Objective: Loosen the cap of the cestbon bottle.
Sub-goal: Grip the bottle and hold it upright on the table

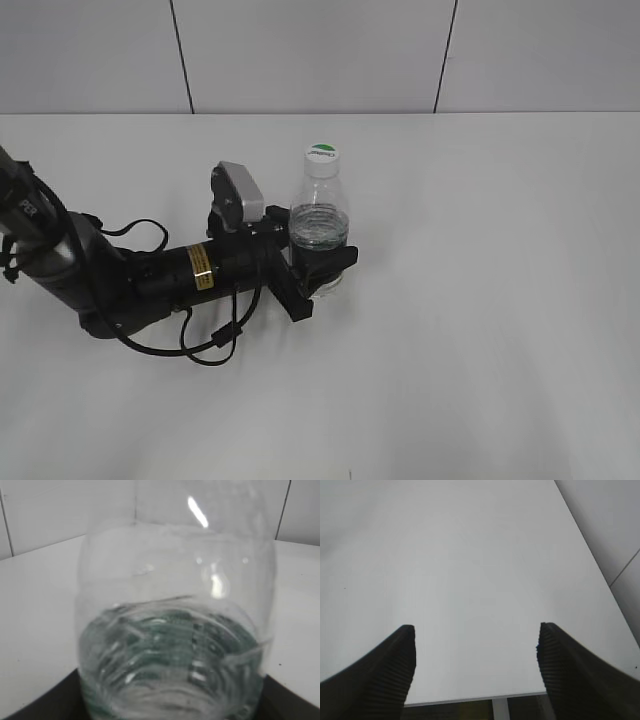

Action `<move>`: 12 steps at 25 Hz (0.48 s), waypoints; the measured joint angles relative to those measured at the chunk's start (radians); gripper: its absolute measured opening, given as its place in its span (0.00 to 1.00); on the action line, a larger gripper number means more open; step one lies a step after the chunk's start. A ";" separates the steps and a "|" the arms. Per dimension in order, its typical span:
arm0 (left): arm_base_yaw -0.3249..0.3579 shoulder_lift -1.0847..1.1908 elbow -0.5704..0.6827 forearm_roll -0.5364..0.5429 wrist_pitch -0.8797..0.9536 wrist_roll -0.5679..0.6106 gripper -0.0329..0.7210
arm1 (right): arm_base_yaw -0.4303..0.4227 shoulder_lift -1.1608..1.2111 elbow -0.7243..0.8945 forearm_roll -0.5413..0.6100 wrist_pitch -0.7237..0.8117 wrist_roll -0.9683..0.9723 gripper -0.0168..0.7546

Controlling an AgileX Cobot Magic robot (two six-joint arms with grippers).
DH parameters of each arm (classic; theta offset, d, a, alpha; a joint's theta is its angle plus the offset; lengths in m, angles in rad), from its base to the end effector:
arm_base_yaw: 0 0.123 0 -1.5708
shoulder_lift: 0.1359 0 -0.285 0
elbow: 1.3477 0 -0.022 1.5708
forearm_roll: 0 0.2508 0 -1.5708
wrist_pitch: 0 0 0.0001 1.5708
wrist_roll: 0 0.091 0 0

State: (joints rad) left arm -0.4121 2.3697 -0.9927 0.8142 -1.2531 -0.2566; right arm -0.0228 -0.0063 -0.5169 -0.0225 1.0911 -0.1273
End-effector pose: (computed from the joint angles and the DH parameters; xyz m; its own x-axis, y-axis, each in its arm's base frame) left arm 0.3275 -0.2117 0.0465 -0.0934 0.0905 -0.9915 0.9216 0.3847 -0.0517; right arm -0.0091 -0.0016 0.2795 -0.4634 -0.1267 -0.8771 -0.0233 0.9911 -0.1308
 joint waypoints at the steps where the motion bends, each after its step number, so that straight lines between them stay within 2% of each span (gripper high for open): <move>1: 0.000 0.000 0.000 0.000 0.000 0.000 0.58 | 0.000 0.000 -0.003 0.000 -0.003 -0.014 0.77; 5: 0.000 0.000 0.000 0.000 0.000 0.000 0.58 | 0.000 0.073 -0.041 0.015 -0.088 -0.085 0.77; 12: 0.000 0.000 0.000 0.001 0.000 0.000 0.58 | 0.000 0.375 -0.193 0.060 -0.158 -0.119 0.77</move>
State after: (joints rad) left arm -0.4121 2.3697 -0.9927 0.8150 -1.2531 -0.2566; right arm -0.0228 0.3690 -0.7102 0.0375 0.9336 -0.2467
